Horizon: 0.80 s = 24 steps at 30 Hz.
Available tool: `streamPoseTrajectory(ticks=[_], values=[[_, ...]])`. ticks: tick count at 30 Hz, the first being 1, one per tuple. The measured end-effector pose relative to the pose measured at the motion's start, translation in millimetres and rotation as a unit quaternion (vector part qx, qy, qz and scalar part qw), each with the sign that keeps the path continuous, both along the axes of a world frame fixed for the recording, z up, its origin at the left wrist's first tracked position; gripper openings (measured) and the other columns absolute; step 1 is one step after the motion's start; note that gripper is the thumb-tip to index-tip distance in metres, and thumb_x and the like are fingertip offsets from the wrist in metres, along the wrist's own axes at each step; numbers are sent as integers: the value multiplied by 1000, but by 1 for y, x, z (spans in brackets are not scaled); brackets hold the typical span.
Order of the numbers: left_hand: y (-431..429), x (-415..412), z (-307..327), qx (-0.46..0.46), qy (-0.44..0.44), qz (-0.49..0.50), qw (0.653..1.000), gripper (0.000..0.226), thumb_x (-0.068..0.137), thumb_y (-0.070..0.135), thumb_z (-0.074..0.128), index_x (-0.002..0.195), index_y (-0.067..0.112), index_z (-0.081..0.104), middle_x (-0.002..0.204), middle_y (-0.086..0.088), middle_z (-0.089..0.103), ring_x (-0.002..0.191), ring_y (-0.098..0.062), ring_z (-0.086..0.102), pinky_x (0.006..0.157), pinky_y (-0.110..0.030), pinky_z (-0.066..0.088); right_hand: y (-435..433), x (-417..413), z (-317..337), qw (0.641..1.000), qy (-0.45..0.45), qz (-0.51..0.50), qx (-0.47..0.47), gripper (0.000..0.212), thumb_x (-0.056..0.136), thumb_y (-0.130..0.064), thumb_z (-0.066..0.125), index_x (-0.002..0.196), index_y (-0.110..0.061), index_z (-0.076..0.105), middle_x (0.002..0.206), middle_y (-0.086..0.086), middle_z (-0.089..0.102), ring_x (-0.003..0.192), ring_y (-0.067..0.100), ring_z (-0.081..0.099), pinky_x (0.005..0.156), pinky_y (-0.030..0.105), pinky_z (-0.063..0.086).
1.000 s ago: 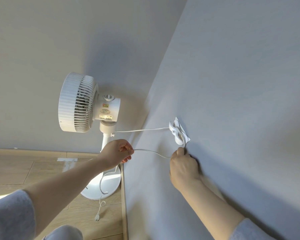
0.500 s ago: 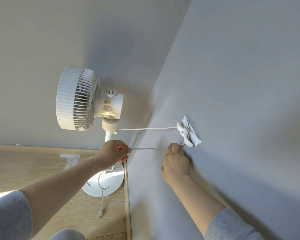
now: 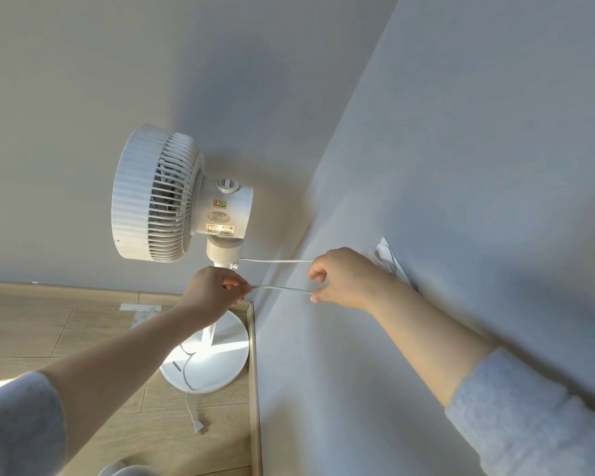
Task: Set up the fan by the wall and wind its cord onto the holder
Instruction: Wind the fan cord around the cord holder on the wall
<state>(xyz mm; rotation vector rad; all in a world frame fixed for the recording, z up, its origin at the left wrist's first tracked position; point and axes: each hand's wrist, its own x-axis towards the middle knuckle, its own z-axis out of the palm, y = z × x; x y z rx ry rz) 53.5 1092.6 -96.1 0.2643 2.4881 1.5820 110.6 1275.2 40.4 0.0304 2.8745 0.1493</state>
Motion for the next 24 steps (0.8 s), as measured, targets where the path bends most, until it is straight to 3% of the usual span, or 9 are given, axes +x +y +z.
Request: streamPoseTrajectory(ticks=[2,4,6,8,12,15,19,22,24], values=[[1,-4,0,0,9,4,1000,12,82,22,68,82,13,76,66,3,68,67,-13,63,69,-26,50,0,-14,0,998,-50,-20,-24,35,82,-26,70,116,-20,64,113,-6,64,100,15,61,58,17,29],[1,-8,-1,9,19,11,1000,12,83,21,67,83,12,76,63,6,67,65,-11,62,66,-24,48,2,-28,-2,995,-85,-39,-38,28,79,-20,73,107,-15,69,95,0,71,81,16,64,66,21,44],[2,-11,-3,27,23,22,999,12,83,21,68,85,13,76,65,5,68,69,-15,64,69,-26,50,3,-39,0,992,-114,-47,-38,21,78,-16,72,99,-11,72,66,1,67,67,15,61,61,23,45],[3,-14,-5,39,27,33,998,12,83,23,68,86,14,75,68,3,69,72,-17,66,70,-26,49,4,-49,2,989,-134,-49,-38,16,78,-15,72,94,-10,73,55,-3,59,60,14,56,50,20,38],[8,-20,-7,48,33,31,998,13,83,26,67,85,15,74,71,1,71,73,-17,67,66,-22,49,6,-65,4,989,-142,-39,-21,8,79,-13,68,85,-15,73,56,-2,59,60,16,53,49,19,38],[13,-21,-7,45,20,-27,998,17,86,27,64,83,13,72,72,3,73,69,-13,68,68,-20,50,15,-76,10,994,-109,-23,9,10,78,-9,65,83,-11,73,62,1,62,66,17,57,53,20,39],[22,-19,-8,52,-7,-105,993,18,88,25,61,79,11,68,69,3,72,66,-10,68,65,-15,51,34,-89,16,997,-58,-8,41,11,75,-9,71,72,-19,68,63,-7,55,72,18,57,65,26,45],[26,-23,-10,62,-15,-102,993,20,89,25,59,78,10,68,68,2,71,65,-12,68,71,-24,55,43,-95,20,998,-32,-5,51,12,76,-9,71,72,-20,66,67,-10,53,75,19,58,70,30,49],[26,-28,-9,68,-15,-100,993,20,89,24,59,76,11,68,67,3,71,64,-11,67,74,-30,56,48,-97,26,997,-16,-2,70,15,77,-8,68,71,-21,63,79,-3,62,81,22,62,72,29,49]])
